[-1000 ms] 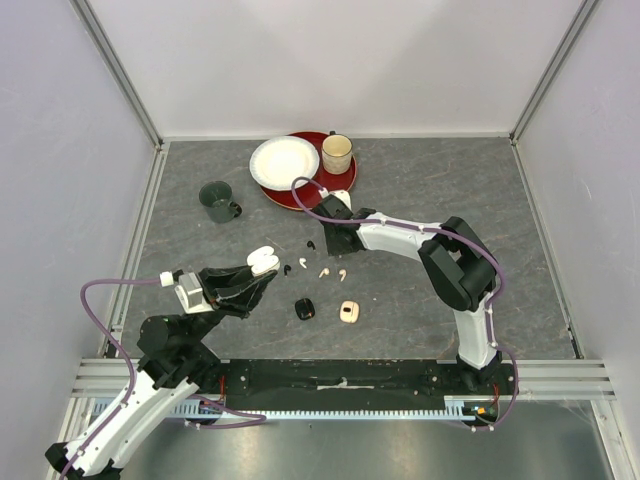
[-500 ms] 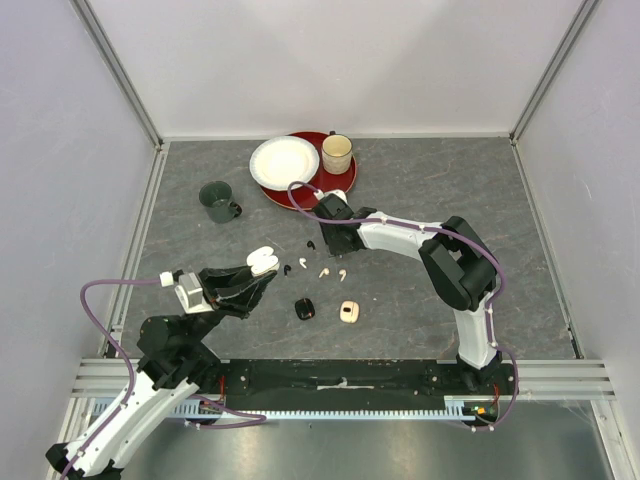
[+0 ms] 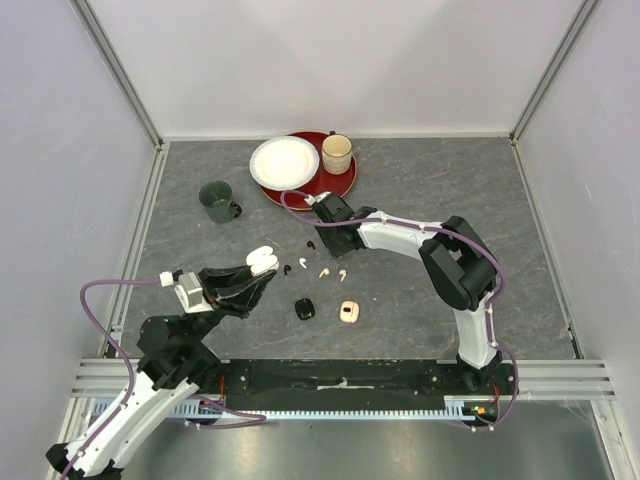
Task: Insert the wireless bluetooth earbuds into the charging case
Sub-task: Pick up the earbud from the center of the board.
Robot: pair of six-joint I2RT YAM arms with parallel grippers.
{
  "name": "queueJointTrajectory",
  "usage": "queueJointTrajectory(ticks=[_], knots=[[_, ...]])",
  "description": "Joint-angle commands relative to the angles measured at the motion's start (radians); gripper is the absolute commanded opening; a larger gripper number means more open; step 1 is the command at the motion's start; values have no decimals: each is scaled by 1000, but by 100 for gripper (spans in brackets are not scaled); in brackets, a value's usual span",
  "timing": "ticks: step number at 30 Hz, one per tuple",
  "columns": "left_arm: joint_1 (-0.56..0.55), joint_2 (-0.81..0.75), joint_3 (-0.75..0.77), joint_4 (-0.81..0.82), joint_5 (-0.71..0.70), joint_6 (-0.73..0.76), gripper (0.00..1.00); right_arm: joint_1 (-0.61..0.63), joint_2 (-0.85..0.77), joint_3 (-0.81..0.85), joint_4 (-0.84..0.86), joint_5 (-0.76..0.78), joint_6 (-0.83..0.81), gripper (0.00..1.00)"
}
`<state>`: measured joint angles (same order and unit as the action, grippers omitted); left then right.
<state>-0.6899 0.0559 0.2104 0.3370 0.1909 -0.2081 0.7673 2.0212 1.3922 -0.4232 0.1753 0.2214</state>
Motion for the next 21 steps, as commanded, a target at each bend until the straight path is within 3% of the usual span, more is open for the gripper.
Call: queueJointTrajectory(ticks=[1, 21], knots=[[-2, -4, 18, 13, -4, -17, 2, -5, 24, 16, -9, -16, -53, 40], [-2, -14, 12, 2, -10, -24, 2, -57, 42, 4, 21, -123, -30, 38]])
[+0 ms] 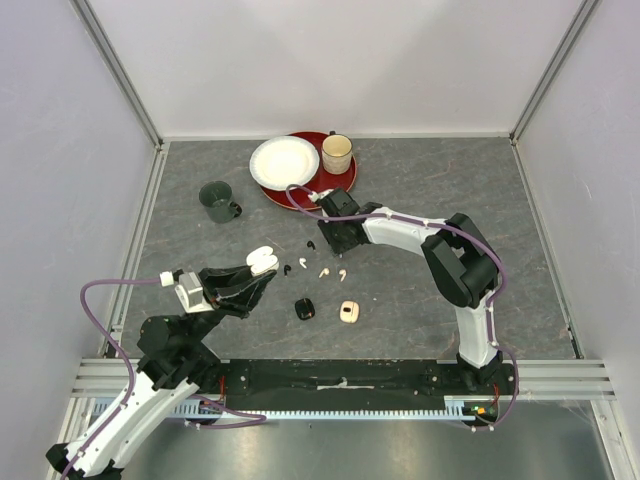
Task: Insert the wireless bluetooth earbuds into the charging case
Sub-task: Pick up the earbud from the center of the board.
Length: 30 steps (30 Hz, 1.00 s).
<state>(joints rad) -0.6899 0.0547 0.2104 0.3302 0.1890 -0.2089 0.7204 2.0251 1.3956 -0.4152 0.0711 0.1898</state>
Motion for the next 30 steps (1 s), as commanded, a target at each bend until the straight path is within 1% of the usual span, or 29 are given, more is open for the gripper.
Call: queueJointTrajectory(ticks=[1, 8, 15, 19, 23, 24, 26, 28, 30], knots=[[-2, -15, 11, 9, -8, -23, 2, -12, 40, 2, 13, -19, 3, 38], [-2, -7, 11, 9, -11, -21, 2, -15, 46, 2, 15, -21, 8, 37], [-2, -9, 6, 9, -13, -20, 2, -15, 46, -9, 16, -22, 20, 29], [-2, -6, 4, 9, -14, -21, 2, -15, 47, -10, 18, -22, 25, 28], [-2, -3, 6, 10, -17, -21, 2, -16, 35, -10, 24, -21, 39, 24], [-2, -1, 6, 12, -16, -21, 2, -15, 29, -10, 29, -21, 42, 21], [-2, 2, 6, 13, -13, -21, 2, -15, 8, -12, 35, -13, 51, 20], [-2, 8, 7, 15, -13, -21, 2, -15, -12, -17, 44, -10, 65, 14], [-2, 14, 9, 16, -13, -21, 2, -15, -57, -33, 64, 4, 82, 10]])
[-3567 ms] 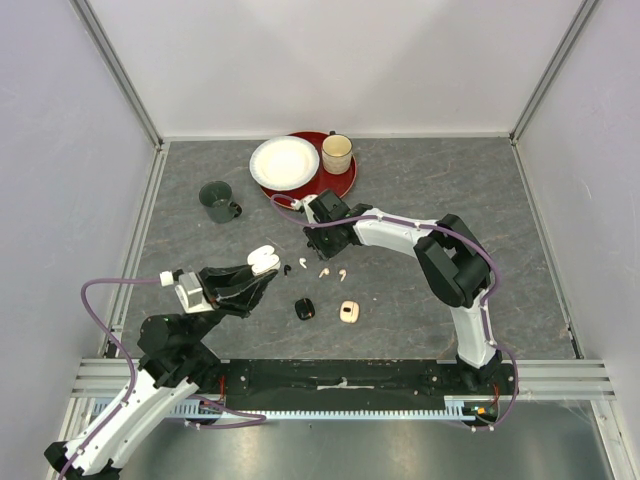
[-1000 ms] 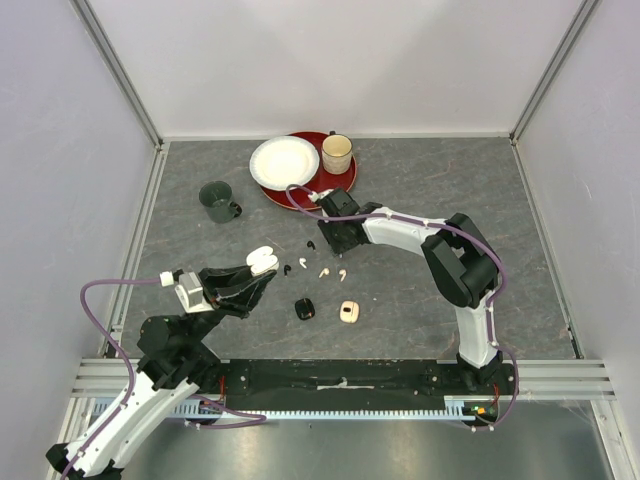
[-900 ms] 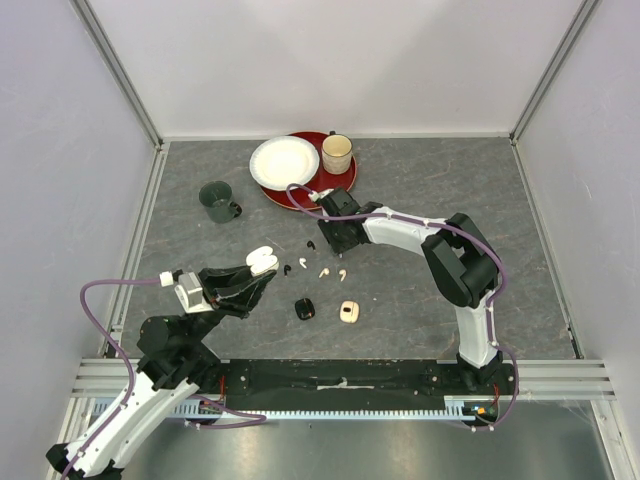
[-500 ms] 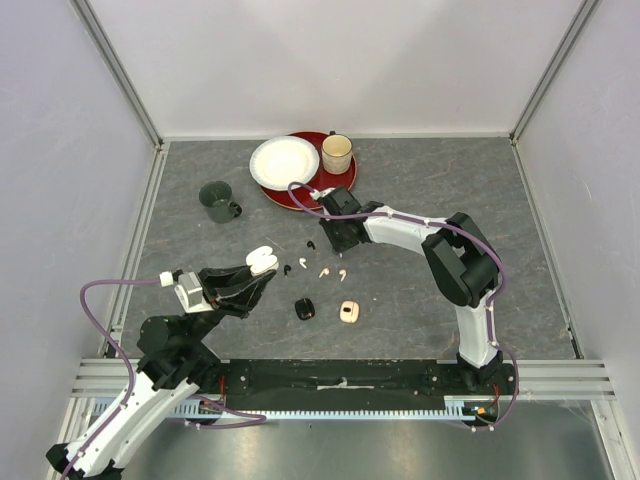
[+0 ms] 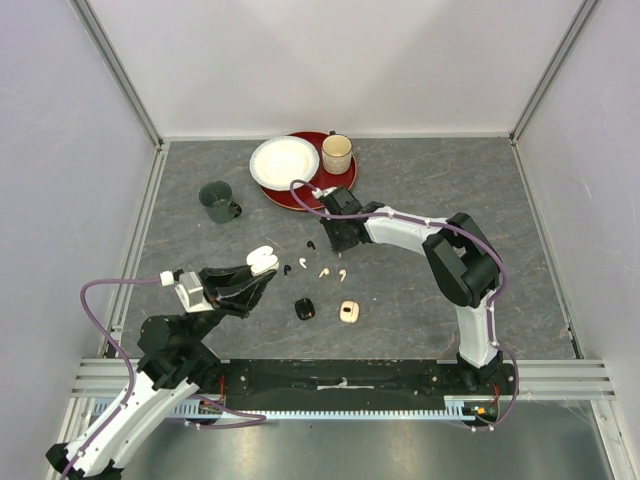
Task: Insert the wireless bluetooth earbuds into the charging case
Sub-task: Pick up the earbud from the center of the board, then place the earbud in the charging case.
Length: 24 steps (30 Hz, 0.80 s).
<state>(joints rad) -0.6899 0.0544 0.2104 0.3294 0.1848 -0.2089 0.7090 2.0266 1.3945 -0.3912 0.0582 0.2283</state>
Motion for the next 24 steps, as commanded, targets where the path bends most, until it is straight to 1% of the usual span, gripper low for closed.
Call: queueJointTrajectory(ticks=[1, 2, 8, 14, 19, 22, 24], knots=[[-2, 15, 9, 17, -7, -21, 2, -3, -78, -41, 48, 20, 48, 9], [-2, 18, 10, 17, -8, -21, 2, -3, -121, -58, 63, 34, 52, 5], [-2, 36, 10, 34, -13, -24, 2, 0, -333, -167, 162, 80, 131, 0], [0, 64, 4, 71, -19, -37, 2, 30, -537, -265, 265, 123, 166, 0], [-2, 87, 4, 89, -19, -43, 2, 95, -702, -345, 351, 212, 161, 0], [-2, 99, 3, 102, -13, -47, 2, 144, -804, -402, 467, 265, 140, 0], [-2, 107, 1, 114, -11, -50, 2, 173, -850, -428, 512, 282, 103, 0]])
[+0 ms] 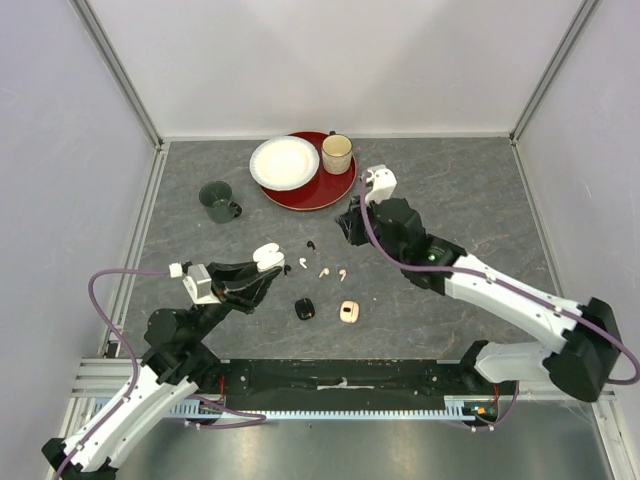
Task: Insert the wireless bluetooth earbuds into the charging case
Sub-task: Place the earbud in the charging case.
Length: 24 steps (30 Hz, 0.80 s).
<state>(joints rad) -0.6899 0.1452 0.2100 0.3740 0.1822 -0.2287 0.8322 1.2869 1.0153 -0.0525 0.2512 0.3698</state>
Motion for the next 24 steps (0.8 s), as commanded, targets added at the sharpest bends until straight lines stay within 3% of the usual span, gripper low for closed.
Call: queueJointTrajectory(ticks=[1, 10, 24], knots=[[-2, 20, 0, 72, -10, -32, 2, 76, -144, -66, 196, 103, -51, 0], [-2, 53, -3, 98, 16, -41, 2, 232, -215, -55, 308, 163, -181, 0], [-2, 53, -4, 98, 71, -27, 2, 433, -120, 12, 413, 177, -264, 0]])
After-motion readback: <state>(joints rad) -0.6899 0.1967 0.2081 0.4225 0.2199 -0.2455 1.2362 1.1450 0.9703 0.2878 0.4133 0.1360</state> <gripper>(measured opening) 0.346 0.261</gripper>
